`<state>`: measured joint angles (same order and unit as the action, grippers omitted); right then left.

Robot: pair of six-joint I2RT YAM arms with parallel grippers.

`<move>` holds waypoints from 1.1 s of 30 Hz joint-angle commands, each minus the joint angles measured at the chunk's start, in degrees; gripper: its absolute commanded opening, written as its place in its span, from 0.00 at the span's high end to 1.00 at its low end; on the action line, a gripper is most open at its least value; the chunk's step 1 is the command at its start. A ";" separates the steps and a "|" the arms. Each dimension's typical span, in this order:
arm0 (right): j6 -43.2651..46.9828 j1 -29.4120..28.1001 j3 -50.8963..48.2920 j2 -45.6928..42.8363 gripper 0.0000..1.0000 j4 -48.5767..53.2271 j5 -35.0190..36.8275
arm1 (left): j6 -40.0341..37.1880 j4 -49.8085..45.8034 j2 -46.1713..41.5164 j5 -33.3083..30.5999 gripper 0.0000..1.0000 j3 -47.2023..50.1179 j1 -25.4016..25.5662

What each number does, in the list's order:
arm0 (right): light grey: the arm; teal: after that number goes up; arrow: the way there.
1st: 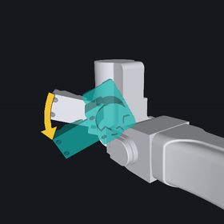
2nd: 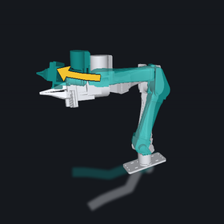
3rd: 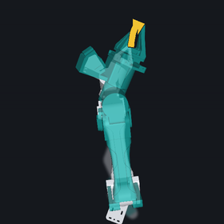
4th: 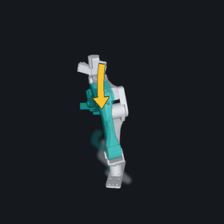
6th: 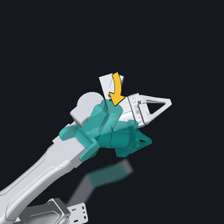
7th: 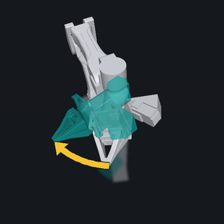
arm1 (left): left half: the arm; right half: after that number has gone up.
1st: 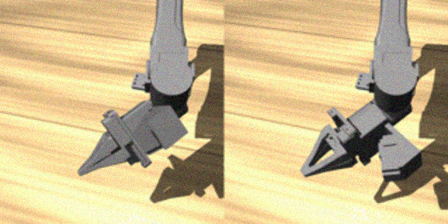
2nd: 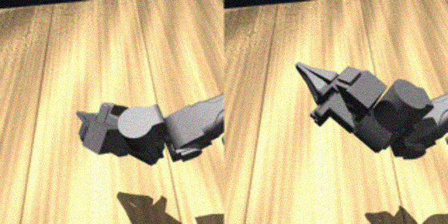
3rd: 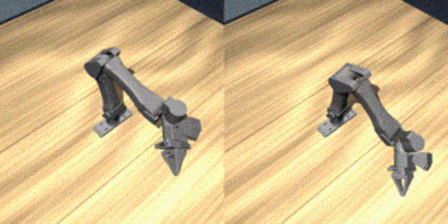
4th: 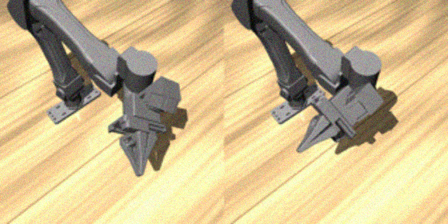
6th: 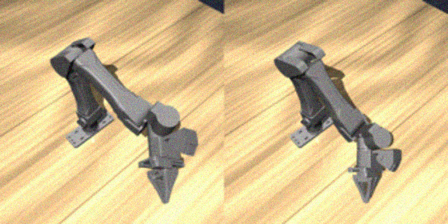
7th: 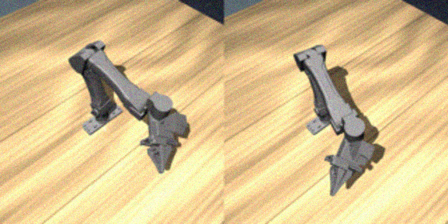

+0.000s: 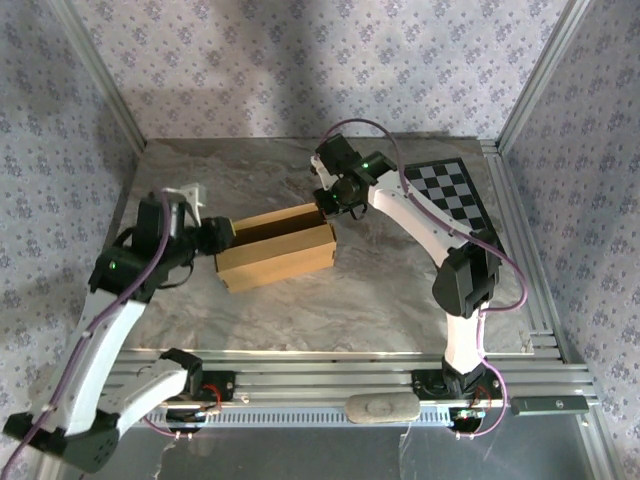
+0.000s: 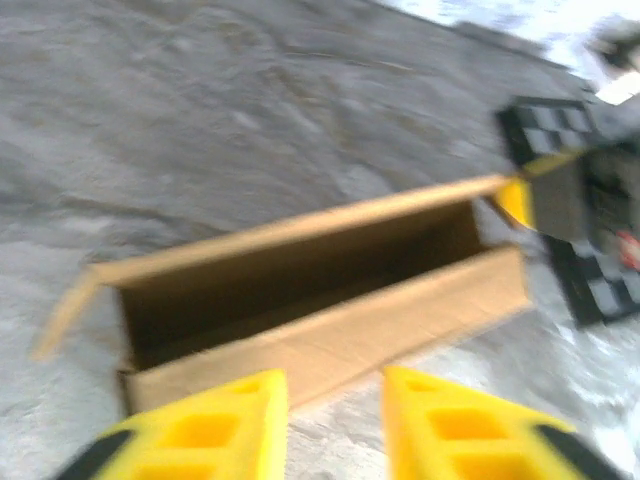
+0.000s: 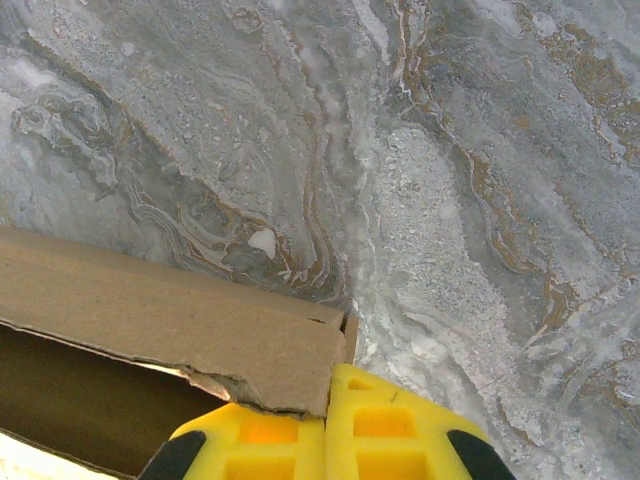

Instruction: Fold the paper box

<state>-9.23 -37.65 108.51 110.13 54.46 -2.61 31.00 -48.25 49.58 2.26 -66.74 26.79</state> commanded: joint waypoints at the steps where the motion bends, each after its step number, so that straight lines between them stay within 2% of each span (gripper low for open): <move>1: -0.26 -0.19 -1.72 0.54 1.00 3.40 -1.64 | 7.32 4.44 -4.99 -1.43 0.79 6.54 13.25; 3: 0.03 -0.11 -2.40 0.10 1.00 2.66 -1.80 | 10.74 7.17 -6.51 -9.04 0.81 11.69 24.79; 5: 0.09 -0.12 -2.75 -0.17 1.00 2.21 -2.07 | 12.88 11.47 -5.52 -14.48 0.81 16.56 31.67; 6: 0.09 -0.11 -2.86 -0.19 1.00 2.15 -2.13 | 13.67 14.69 -4.02 -14.82 0.82 19.28 33.25; 8: 0.23 -0.13 -2.87 -0.18 1.00 2.09 -2.48 | 14.88 20.68 0.11 -14.95 0.82 22.62 33.76; 11: 0.60 -0.23 -3.19 -0.50 1.00 2.20 -2.32 | 16.68 25.47 5.59 -21.92 0.82 25.29 33.49; 13: 0.93 -0.15 -3.80 -1.01 1.00 1.98 -2.42 | 17.22 30.07 6.40 -25.27 0.82 27.57 31.83; 15: 1.14 -0.13 -4.11 -1.31 1.00 1.93 -2.49 | 17.46 34.52 6.70 -25.86 0.81 29.12 29.61; 19: 1.33 -0.18 -4.53 -1.85 1.00 1.82 -2.66 | 17.30 36.84 9.71 -27.34 0.80 27.94 26.36; 23: 1.16 -0.39 -4.59 -2.50 1.00 1.58 -3.09 | 16.75 36.65 12.29 -29.43 0.78 26.02 25.34; 33: -0.25 -1.34 -4.36 -4.88 1.00 0.83 -3.63 | 18.54 39.98 18.75 -27.12 0.79 26.48 24.81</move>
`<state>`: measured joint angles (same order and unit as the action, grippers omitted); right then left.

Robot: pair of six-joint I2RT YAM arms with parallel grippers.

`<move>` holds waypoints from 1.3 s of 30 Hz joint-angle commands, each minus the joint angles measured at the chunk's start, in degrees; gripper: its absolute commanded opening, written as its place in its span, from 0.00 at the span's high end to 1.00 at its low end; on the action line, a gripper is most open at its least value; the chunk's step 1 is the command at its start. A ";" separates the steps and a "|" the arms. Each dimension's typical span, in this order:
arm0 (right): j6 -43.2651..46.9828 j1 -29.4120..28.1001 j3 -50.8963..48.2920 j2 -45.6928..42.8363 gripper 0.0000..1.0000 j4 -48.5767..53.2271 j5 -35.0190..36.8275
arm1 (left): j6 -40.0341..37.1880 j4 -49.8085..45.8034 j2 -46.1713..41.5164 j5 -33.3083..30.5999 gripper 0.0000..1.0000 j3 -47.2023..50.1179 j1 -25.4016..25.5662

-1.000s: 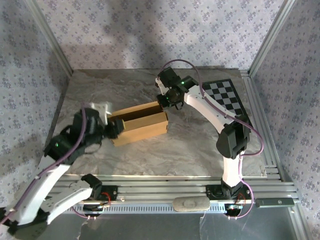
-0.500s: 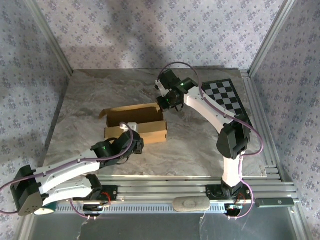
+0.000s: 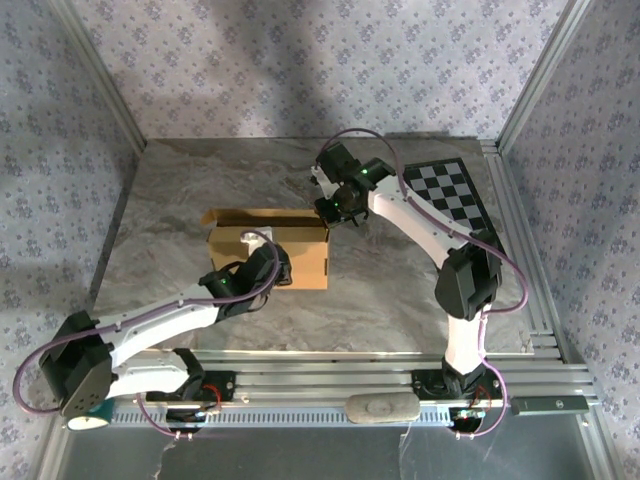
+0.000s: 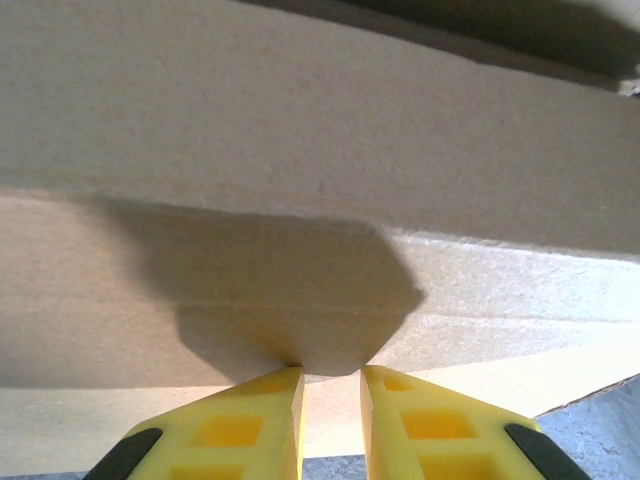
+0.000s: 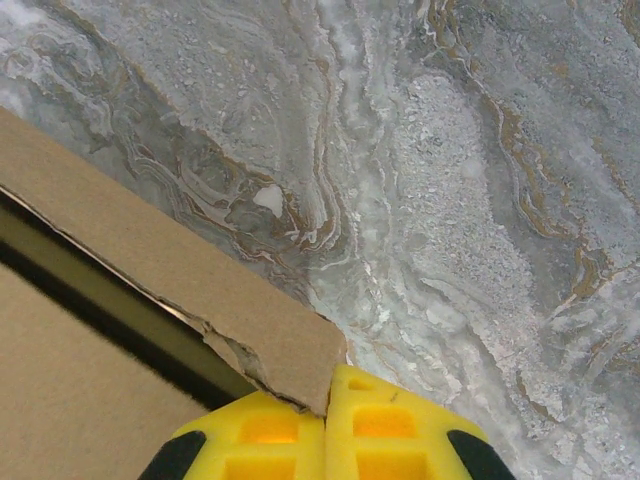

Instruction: Fold the paper box

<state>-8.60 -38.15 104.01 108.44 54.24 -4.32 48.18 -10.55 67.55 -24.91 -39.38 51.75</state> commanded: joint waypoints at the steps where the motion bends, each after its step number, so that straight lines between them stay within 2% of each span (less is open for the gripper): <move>1: -1.13 -0.86 0.25 -3.62 1.00 1.02 -2.15 | 1.61 2.34 0.83 0.09 0.79 -0.72 -0.15; 12: -3.52 -2.69 -2.77 -6.72 1.00 0.37 -3.07 | 1.41 3.15 2.08 -2.12 0.78 0.09 -0.41; 27: -5.09 -4.90 -4.24 -7.04 1.00 -1.03 -1.84 | -0.53 3.87 3.89 0.94 0.65 -2.36 -5.23; 39: -6.51 -4.98 -4.17 -6.31 1.00 -1.82 -1.66 | -1.32 5.20 4.18 3.59 0.52 -5.39 -5.34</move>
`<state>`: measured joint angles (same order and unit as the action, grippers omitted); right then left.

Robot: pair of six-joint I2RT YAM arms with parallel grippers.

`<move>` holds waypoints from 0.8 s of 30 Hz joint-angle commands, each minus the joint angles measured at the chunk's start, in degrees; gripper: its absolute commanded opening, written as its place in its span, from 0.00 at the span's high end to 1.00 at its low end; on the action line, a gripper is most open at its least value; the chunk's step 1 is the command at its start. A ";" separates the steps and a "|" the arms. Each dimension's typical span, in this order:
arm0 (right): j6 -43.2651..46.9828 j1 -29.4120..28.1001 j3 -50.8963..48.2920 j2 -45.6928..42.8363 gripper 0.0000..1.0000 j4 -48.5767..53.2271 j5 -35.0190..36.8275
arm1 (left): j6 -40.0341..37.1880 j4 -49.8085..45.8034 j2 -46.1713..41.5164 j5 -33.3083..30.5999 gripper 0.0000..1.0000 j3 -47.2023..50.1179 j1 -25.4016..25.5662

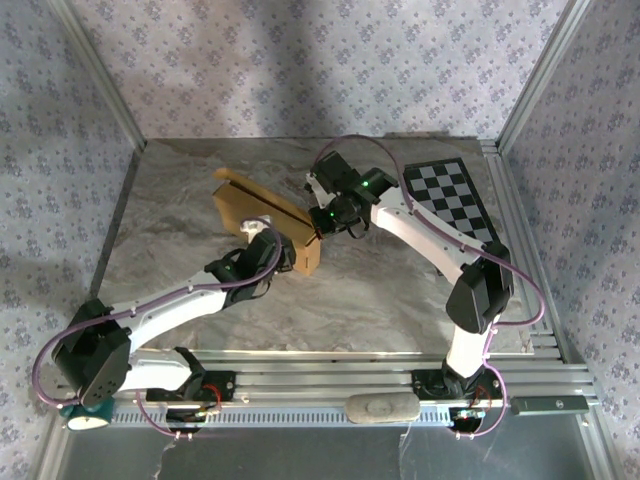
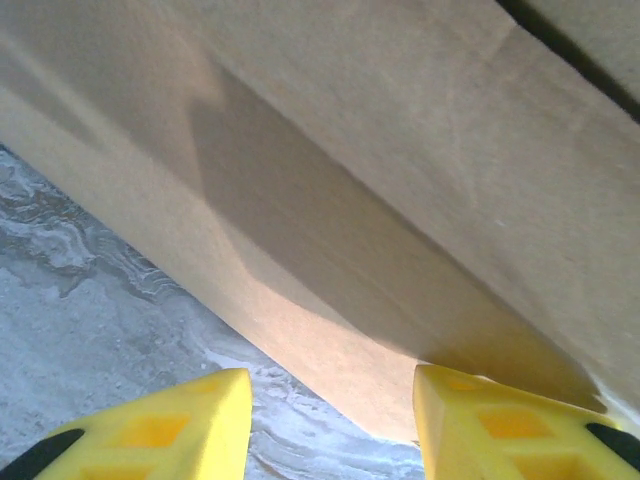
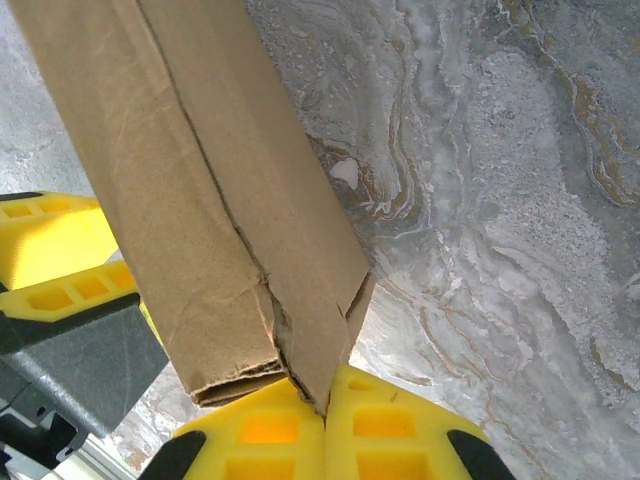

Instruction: Fold the paper box

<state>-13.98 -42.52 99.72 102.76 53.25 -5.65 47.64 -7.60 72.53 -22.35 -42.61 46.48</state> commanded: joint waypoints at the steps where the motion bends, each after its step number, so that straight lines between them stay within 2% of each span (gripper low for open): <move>1: -1.10 -0.49 0.19 -0.58 1.00 -0.79 -0.26 | -0.83 2.16 -0.90 1.26 0.52 -2.41 -0.11; 4: -1.34 -0.45 0.38 -0.37 1.00 -0.74 -0.15 | -1.01 1.98 -0.91 2.04 0.50 -2.83 -0.02; 11: -1.57 -0.38 0.47 -0.28 1.00 -0.64 -0.26 | -2.82 1.27 -2.88 0.10 0.37 -3.17 -0.30; 18: -1.48 -0.10 0.57 0.17 1.00 -0.52 -0.50 | -2.29 1.34 -7.96 1.06 0.32 -2.44 -1.69; 21: -1.40 -0.02 0.62 0.34 1.00 -0.53 -0.65 | -0.85 1.46 -9.95 3.55 0.28 -2.29 -4.39; 24: -1.27 0.03 0.69 0.42 1.00 -0.67 -0.85 | 0.73 1.44 -9.05 8.92 0.25 -3.06 -9.67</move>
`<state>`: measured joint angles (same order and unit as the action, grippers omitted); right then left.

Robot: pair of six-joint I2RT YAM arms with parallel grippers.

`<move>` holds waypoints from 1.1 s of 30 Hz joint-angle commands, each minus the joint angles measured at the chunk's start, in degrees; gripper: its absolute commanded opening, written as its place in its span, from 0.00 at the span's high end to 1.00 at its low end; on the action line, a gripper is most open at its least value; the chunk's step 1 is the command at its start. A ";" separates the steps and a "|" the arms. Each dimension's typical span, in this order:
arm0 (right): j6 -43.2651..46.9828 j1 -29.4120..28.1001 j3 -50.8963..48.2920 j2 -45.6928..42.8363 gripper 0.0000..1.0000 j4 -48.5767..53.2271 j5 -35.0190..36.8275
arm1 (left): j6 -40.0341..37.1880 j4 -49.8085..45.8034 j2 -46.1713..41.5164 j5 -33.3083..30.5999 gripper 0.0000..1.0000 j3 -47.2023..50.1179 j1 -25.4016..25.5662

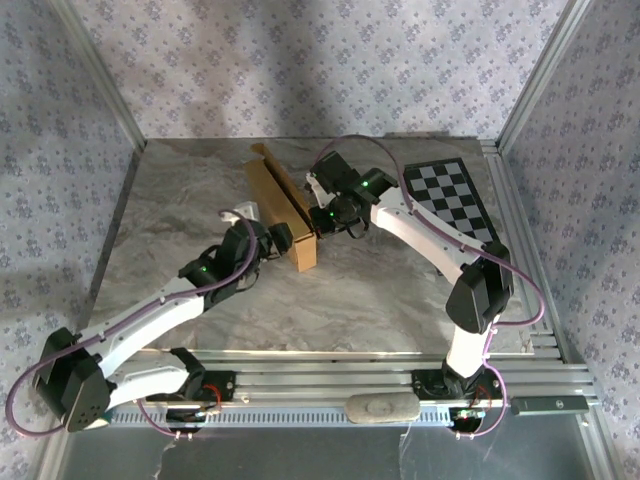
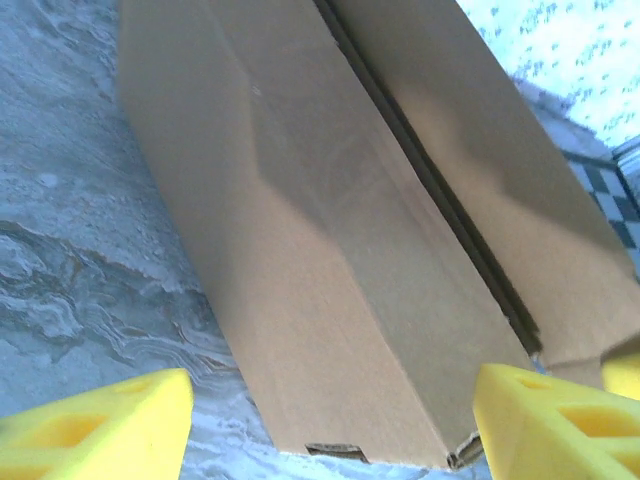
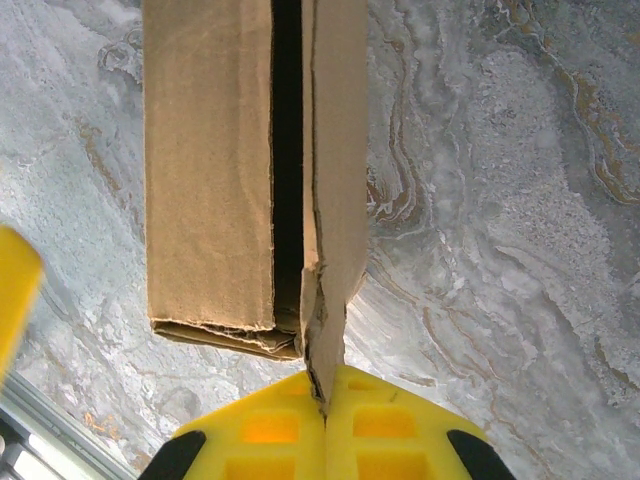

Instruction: Fold the paper box

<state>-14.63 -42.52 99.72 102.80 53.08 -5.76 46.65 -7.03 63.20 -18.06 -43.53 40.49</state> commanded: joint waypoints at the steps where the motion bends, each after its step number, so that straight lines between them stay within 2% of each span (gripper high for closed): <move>1: -0.57 0.08 0.74 0.46 1.00 -0.47 -0.87 | 2.25 0.80 1.55 7.23 0.26 -2.74 -6.09; 5: -0.40 0.07 1.32 0.90 1.00 -0.10 -1.22 | 3.15 2.64 6.50 15.51 0.32 -5.50 -12.83; 11: -0.97 0.06 1.74 1.69 1.00 -0.35 -1.28 | 3.48 7.87 13.07 22.13 0.42 -8.63 -13.62; 23: -5.19 -1.60 3.64 2.67 1.00 -0.70 -0.02 | 8.34 12.74 14.94 20.83 0.51 -4.27 -11.44; 33: -11.54 -3.24 5.11 3.63 1.00 -0.91 5.28 | 12.94 15.33 13.64 18.13 0.58 -0.93 -9.06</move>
<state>-23.05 -45.32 102.85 105.56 52.31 -2.76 57.56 7.73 77.67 0.30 -45.47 30.41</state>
